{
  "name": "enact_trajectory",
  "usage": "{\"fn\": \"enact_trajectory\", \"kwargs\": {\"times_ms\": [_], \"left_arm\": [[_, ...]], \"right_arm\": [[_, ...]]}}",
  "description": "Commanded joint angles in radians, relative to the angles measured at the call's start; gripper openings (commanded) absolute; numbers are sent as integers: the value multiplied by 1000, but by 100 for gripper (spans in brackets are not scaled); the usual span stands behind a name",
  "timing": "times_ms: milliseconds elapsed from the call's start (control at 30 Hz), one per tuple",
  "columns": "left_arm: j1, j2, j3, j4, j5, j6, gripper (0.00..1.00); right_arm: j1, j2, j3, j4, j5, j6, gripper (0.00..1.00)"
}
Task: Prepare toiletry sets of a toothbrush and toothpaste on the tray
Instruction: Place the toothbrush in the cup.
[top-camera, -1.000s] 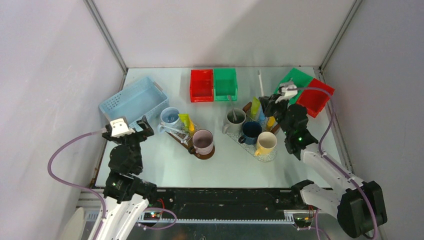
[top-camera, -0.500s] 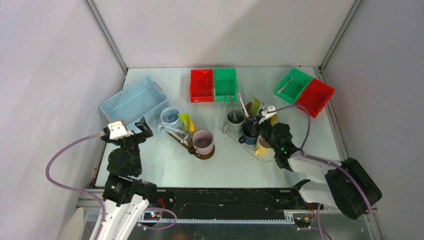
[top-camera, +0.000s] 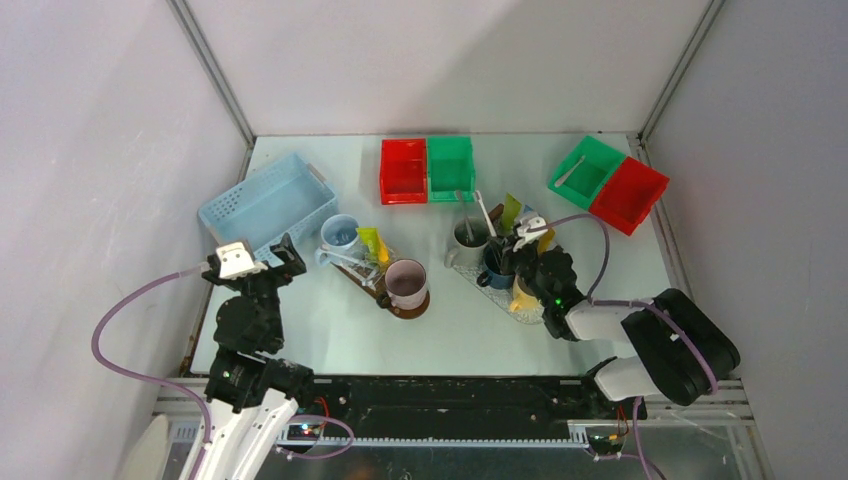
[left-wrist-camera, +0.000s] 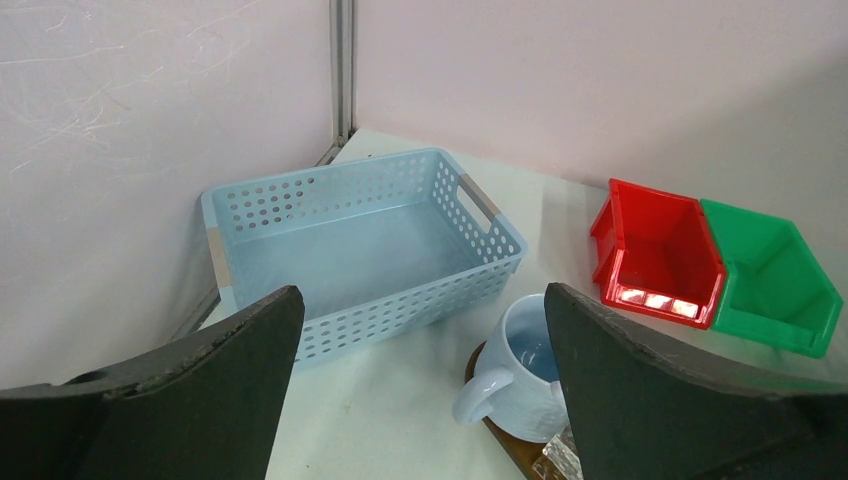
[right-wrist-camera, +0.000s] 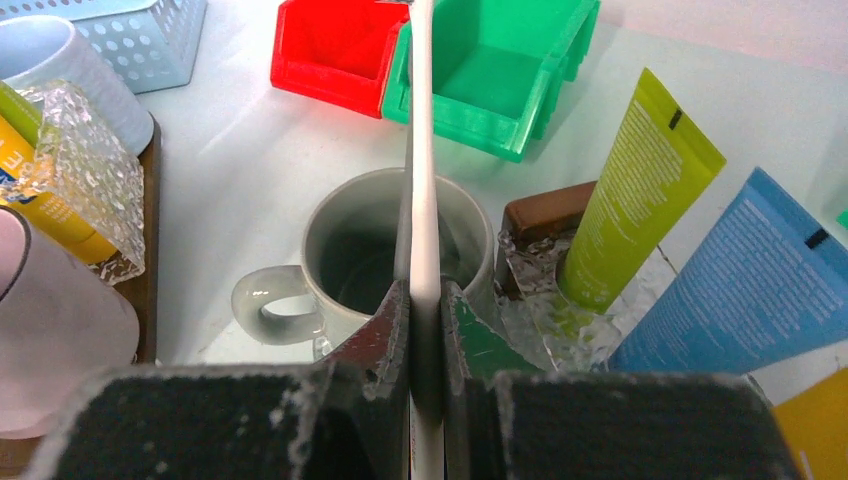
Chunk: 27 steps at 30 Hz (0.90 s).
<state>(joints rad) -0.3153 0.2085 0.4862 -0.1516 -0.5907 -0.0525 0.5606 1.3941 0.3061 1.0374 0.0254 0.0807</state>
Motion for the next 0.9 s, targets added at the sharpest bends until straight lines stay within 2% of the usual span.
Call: {"fn": "enact_trajectory", "kwargs": {"times_ms": [0,867], "left_arm": [[8,-5,-13,21,13,6,97],[8,-17,-18,23,8,18,97]], "right_arm": [[5,-4,-25,96,41,-29,2],[5,2,-54,101,42,-55,12]]}}
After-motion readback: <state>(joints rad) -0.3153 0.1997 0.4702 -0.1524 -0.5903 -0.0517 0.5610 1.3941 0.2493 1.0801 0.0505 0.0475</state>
